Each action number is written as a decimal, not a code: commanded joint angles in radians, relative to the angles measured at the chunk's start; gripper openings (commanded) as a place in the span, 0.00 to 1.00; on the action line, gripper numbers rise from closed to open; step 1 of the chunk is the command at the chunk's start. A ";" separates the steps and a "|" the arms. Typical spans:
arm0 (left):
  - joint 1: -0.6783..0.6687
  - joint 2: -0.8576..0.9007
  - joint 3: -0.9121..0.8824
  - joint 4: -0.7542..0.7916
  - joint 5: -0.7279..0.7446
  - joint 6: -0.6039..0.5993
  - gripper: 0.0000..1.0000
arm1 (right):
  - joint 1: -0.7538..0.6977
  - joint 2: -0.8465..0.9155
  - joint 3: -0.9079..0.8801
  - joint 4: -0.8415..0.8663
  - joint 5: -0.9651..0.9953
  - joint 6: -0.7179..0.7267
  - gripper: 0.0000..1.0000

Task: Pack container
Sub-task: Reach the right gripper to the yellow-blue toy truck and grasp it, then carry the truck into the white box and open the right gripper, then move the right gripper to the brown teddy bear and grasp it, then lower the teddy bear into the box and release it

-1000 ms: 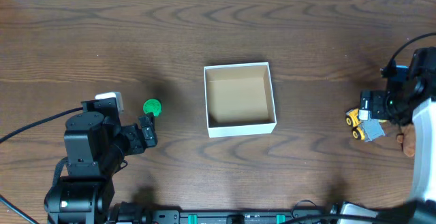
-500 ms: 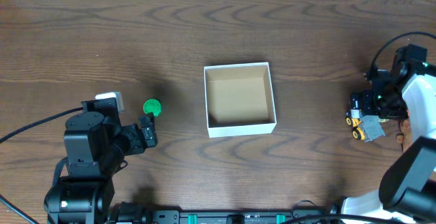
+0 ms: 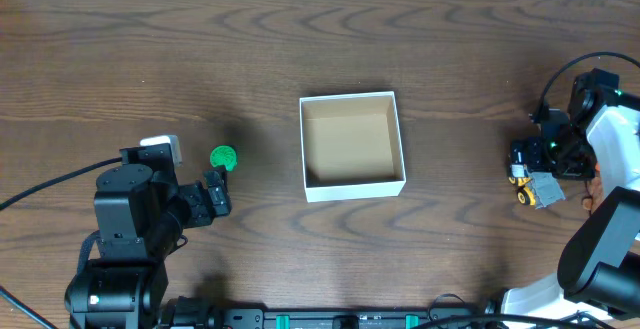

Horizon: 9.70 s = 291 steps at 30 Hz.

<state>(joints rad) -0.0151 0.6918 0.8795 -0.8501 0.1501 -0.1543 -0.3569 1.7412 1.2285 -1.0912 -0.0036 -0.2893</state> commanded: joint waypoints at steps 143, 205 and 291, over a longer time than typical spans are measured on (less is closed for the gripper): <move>-0.002 -0.001 0.014 -0.032 -0.013 -0.004 0.98 | 0.943 0.111 0.455 0.043 0.278 0.848 0.96; -0.002 0.000 0.014 -0.035 -0.013 -0.004 0.98 | -0.412 -0.061 -0.235 0.466 0.147 0.176 0.69; -0.002 0.000 0.014 -0.051 -0.012 -0.005 0.98 | 1.197 0.106 0.046 0.541 0.030 1.207 0.01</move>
<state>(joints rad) -0.0151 0.6918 0.8795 -0.8989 0.1497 -0.1543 0.8196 1.8400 1.2804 -0.5499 0.0505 0.8738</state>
